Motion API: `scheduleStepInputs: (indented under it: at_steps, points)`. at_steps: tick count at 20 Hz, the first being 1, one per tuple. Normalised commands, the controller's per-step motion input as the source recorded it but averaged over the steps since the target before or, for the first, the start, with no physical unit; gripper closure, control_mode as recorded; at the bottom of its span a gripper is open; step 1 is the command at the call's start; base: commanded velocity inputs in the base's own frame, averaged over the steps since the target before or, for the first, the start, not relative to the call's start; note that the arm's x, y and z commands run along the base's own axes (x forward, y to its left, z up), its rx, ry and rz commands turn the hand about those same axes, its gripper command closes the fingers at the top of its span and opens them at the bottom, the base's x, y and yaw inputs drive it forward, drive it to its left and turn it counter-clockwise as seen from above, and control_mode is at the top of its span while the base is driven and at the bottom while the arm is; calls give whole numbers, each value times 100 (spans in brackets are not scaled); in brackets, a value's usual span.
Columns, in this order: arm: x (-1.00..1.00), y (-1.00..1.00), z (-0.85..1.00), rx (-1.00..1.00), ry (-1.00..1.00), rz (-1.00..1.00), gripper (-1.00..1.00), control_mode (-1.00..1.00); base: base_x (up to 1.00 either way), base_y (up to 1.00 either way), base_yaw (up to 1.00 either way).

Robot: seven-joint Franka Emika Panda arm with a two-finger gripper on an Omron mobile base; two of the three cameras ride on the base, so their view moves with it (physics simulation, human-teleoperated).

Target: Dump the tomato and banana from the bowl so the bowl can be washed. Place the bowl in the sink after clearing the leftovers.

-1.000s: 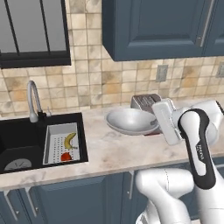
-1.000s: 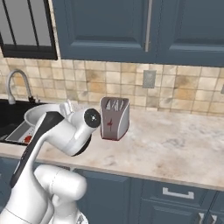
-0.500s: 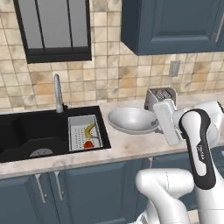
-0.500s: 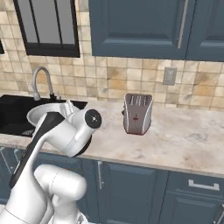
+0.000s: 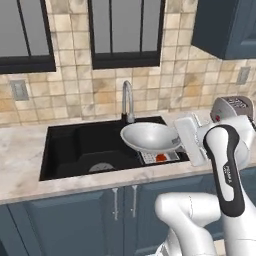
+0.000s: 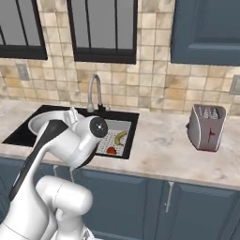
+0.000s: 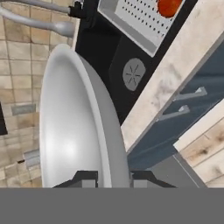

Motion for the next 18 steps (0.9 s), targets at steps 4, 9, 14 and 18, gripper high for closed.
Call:
scheduleStepInputs:
  at_steps: [4,9,14,18]
  points:
    - [0,0,0,0,0,0,100,100,0,100,-4]
    - [0,0,0,0,0,0,100,100,6,100,-4]
    - [0,0,0,0,0,0,100,100,13,94,-2]
    - [0,0,0,0,0,0,100,100,40,45,0]
